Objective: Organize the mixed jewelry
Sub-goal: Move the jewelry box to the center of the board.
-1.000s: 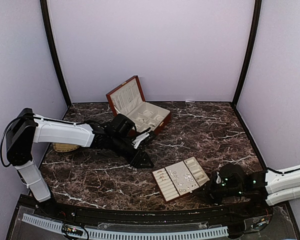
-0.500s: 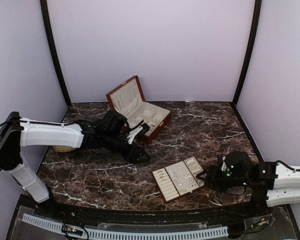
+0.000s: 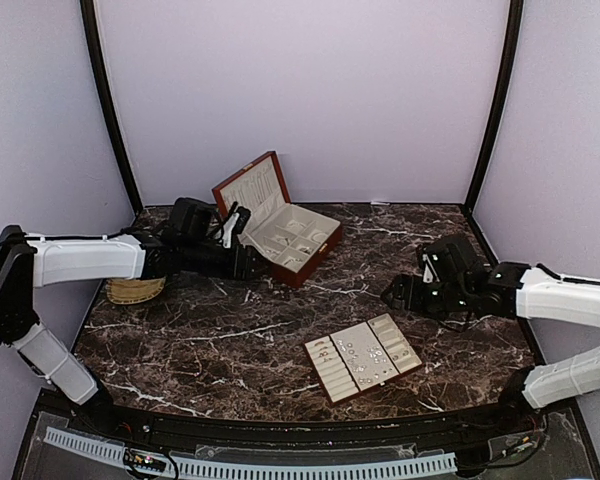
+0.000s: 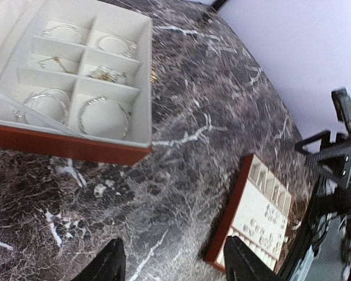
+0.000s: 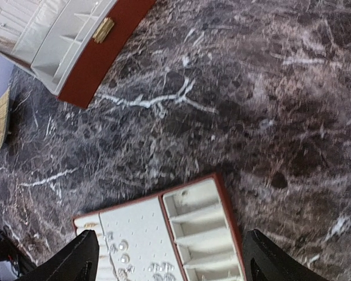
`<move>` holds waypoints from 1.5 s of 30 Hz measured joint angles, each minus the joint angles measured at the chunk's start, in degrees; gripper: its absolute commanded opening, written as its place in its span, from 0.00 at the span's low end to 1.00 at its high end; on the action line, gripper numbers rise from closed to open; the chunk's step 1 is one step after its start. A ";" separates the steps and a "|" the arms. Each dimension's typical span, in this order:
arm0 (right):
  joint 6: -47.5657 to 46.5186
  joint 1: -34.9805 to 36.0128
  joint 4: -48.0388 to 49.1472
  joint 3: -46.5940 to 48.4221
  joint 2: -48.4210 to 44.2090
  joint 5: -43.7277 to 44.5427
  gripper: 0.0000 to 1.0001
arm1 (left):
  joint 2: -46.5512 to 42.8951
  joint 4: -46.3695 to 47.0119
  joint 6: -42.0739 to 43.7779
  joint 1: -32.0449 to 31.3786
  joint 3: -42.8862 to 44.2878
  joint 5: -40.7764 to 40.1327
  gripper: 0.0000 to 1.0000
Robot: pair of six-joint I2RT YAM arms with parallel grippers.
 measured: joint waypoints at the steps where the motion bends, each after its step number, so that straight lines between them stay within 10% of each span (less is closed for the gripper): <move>1: -1.38 -0.90 0.74 0.92 1.77 0.07 0.92 | 0.07 1.11 -2.05 0.87 -0.31 -0.72 0.60; 25: -22.91 -23.52 39.01 7.69 19.32 -10.86 0.99 | 20.55 14.82 -28.98 2.03 8.17 -14.62 0.74; 45: -23.78 -23.98 34.21 0.44 6.21 -11.26 0.99 | 27.54 1.11 -22.32 1.68 18.49 -20.74 0.54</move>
